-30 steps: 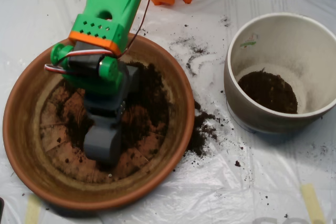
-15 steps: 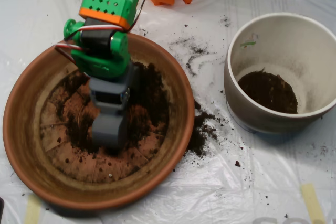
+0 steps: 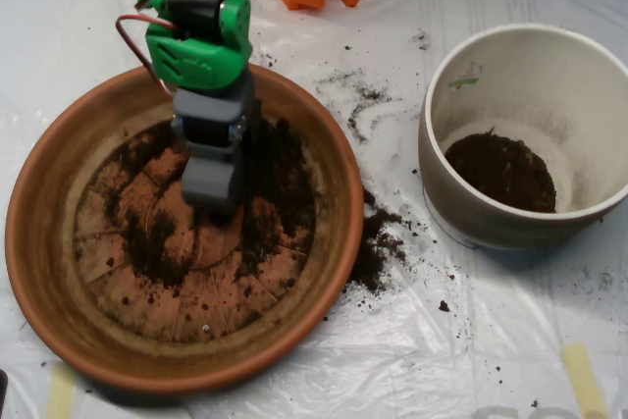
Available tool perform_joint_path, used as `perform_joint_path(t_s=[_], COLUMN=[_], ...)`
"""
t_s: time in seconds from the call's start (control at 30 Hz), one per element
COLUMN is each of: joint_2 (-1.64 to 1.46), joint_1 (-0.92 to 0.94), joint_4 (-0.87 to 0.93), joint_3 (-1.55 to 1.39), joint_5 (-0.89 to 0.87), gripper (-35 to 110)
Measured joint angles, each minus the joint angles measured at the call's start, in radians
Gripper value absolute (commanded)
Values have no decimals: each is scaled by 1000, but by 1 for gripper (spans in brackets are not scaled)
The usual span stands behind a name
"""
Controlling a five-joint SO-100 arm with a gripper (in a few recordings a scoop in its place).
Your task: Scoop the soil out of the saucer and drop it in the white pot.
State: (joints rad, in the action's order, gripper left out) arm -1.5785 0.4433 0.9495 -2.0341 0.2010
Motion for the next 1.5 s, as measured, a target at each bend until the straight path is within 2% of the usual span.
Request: perform_joint_path(t_s=[0.2,0.3,0.63,0.73,1.03,1.2,1.37,1.5], joint_2=[-143,-187,-213,-225,-252,-189,2,172], joint_1=[-31,-58,-150,-160,-179,-120,-52,-25], joint_4=[-23,-9,129,158,173,155,179,221], joint_3=[-129,-140,-67,-54,-54,-43,72,192], joint_5=[14,14,-20,-41,-54,-34,-21,-6], gripper=[11,0,0,32,48,50,54,40])
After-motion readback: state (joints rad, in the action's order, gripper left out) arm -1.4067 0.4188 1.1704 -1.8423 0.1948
